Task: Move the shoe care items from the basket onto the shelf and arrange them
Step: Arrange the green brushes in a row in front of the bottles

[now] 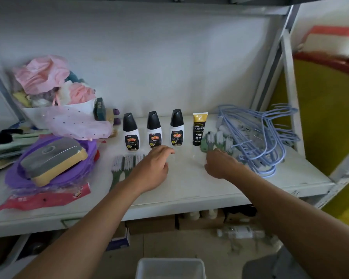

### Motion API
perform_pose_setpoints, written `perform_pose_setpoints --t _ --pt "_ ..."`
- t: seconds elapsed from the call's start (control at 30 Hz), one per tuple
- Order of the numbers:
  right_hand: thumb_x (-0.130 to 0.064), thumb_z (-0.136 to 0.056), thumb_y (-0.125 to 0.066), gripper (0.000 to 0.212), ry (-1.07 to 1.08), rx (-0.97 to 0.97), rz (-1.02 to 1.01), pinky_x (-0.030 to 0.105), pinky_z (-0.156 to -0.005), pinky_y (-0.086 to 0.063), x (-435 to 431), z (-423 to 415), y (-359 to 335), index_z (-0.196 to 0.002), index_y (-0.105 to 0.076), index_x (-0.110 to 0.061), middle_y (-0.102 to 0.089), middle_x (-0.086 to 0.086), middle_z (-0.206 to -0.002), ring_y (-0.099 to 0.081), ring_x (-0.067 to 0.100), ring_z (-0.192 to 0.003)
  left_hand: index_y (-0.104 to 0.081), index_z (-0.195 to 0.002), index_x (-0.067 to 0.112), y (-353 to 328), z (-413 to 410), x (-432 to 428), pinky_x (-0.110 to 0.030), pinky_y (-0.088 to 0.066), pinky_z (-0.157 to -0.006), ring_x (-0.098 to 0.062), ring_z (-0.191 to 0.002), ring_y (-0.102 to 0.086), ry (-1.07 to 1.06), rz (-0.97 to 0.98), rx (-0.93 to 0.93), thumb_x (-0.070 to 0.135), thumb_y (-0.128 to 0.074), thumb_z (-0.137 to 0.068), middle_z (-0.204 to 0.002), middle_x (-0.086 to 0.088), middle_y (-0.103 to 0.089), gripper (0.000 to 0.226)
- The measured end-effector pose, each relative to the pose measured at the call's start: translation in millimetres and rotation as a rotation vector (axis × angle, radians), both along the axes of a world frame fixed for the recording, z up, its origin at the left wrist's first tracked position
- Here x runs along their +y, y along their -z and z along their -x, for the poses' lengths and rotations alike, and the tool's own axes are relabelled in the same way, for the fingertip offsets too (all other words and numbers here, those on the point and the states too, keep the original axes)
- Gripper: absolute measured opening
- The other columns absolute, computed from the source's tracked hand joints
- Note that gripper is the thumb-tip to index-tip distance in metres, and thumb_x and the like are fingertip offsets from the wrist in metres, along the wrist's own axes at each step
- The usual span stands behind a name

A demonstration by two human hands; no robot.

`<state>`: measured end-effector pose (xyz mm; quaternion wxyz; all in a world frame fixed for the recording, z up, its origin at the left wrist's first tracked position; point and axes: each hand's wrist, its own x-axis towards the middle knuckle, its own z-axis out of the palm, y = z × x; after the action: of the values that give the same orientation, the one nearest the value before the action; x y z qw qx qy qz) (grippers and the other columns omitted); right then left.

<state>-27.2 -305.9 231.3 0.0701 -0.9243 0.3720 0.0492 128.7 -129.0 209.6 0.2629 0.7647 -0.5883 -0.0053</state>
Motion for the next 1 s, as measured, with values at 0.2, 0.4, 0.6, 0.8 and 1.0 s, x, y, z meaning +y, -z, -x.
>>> perform_pose_setpoints --t 0.2,0.4,0.6,0.8,1.0 --pt "-0.022 -0.098 -0.044 0.059 0.023 0.034 -0.047 0.045 -0.100 -0.046 -3 4 1 -0.150 -0.026 0.000 -0.048 0.025 -0.138 -0.053 0.040 -0.123 -0.045 -0.139 0.020 5 3 -8 -0.034 -0.037 -0.111 -0.012 -0.137 -0.036 0.029 -0.047 -0.001 0.005 -0.045 -0.099 -0.144 0.005 -0.043 0.043" --pt "-0.023 -0.096 -0.047 0.074 0.014 0.044 -0.062 0.047 -0.102 -0.046 1 11 0 -0.156 -0.007 -0.006 -0.050 0.019 -0.143 -0.052 0.036 -0.127 -0.045 -0.140 0.021 4 9 -13 -0.034 -0.037 -0.112 -0.012 -0.138 -0.035 0.034 -0.068 0.004 0.005 -0.044 -0.100 -0.146 0.006 -0.041 0.044" --pt "-0.020 -0.098 -0.043 0.076 -0.020 0.088 -0.041 0.053 -0.107 -0.038 17 22 -3 -0.158 0.002 -0.015 -0.032 0.030 -0.152 -0.040 0.044 -0.136 -0.045 -0.141 0.020 4 20 -21 -0.030 -0.035 -0.111 -0.013 -0.138 -0.035 0.064 -0.065 -0.002 0.005 -0.043 -0.099 -0.147 0.005 -0.041 0.044" --pt "-0.030 -0.099 -0.047 0.081 -0.119 0.103 -0.056 0.049 -0.110 -0.034 30 33 -10 -0.158 0.007 -0.016 -0.030 0.023 -0.157 -0.032 0.038 -0.144 -0.046 -0.141 0.019 5 26 -26 -0.033 -0.037 -0.111 -0.013 -0.138 -0.036 0.094 -0.092 -0.003 0.003 -0.043 -0.099 -0.147 0.004 -0.042 0.045" --pt "-0.047 -0.096 -0.051 0.089 -0.209 0.117 -0.089 0.045 -0.099 -0.045 41 44 -11 -0.158 0.007 -0.022 -0.041 0.020 -0.148 -0.048 0.035 -0.130 -0.046 -0.141 0.020 5 30 -33 -0.030 -0.035 -0.111 -0.012 -0.138 -0.036 0.076 -0.089 0.014 0.002 -0.044 -0.099 -0.148 0.005 -0.042 0.046"
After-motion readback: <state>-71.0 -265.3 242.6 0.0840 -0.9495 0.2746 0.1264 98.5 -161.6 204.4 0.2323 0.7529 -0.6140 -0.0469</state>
